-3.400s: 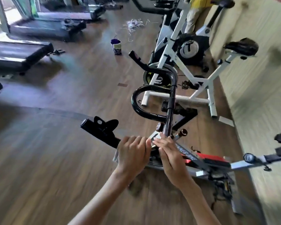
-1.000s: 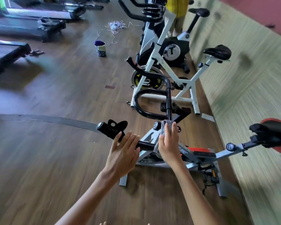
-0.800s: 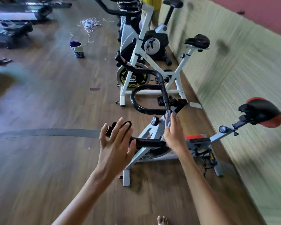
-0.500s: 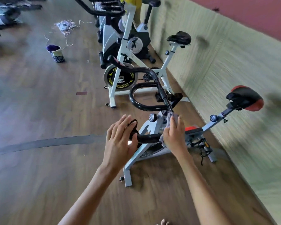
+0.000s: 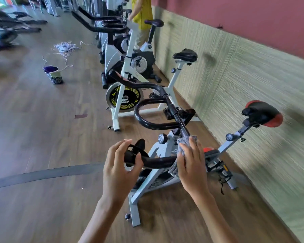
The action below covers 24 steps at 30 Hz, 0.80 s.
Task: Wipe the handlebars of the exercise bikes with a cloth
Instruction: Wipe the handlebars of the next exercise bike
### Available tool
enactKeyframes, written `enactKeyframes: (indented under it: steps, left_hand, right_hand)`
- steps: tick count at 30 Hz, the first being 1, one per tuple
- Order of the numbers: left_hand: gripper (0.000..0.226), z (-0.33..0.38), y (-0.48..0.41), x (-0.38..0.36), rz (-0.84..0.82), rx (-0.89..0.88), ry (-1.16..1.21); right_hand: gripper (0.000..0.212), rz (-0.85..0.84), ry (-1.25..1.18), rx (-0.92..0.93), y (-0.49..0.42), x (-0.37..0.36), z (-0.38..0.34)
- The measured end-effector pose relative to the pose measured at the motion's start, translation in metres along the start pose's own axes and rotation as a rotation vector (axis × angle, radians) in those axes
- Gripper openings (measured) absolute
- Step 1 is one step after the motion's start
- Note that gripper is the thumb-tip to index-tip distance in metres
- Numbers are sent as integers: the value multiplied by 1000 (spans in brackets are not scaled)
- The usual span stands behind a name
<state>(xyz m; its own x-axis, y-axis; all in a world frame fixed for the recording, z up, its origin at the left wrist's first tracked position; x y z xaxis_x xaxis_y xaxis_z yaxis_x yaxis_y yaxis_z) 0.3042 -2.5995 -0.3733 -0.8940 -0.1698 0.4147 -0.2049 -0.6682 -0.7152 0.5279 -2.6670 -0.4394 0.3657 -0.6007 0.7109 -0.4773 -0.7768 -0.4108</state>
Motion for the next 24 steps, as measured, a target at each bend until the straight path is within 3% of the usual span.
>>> enactKeyframes:
  steps: [9, 11, 14, 17, 20, 24]
  left_hand:
    - [75, 4, 17, -19, 413, -304, -176]
    - [76, 4, 19, -23, 502, -388, -199]
    - [68, 6, 19, -18, 622, -559, -150]
    - [61, 7, 19, -19, 636, -648, -132]
    - [60, -1, 21, -27, 591, -606, -156]
    - [59, -3, 19, -27, 567, -617, -177]
  right_hand:
    - [37, 542, -244, 400, 16, -8, -1]
    - [45, 623, -321, 479, 20, -16, 7]
    - [38, 764, -402, 666, 22, -23, 9]
    - [46, 876, -415, 745, 26, -29, 16]
    - [58, 841, -471, 722, 17, -34, 29]
    - [49, 954, -466, 707, 12, -25, 23]
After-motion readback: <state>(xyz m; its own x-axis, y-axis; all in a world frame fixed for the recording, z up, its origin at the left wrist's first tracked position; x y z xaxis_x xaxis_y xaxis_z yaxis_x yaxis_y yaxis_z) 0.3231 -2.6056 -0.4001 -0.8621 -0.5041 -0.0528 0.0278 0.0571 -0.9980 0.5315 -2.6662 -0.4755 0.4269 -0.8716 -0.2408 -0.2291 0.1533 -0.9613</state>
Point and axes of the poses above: each hand's wrist, its own y-axis away from the middle knuckle, its own x-axis out of the back of the hand, z = x × y, the point moved 9 cm from there along -y, towards the middle knuckle, and after that the axes turned 2 degrees about -z, right-handed, at the moved point
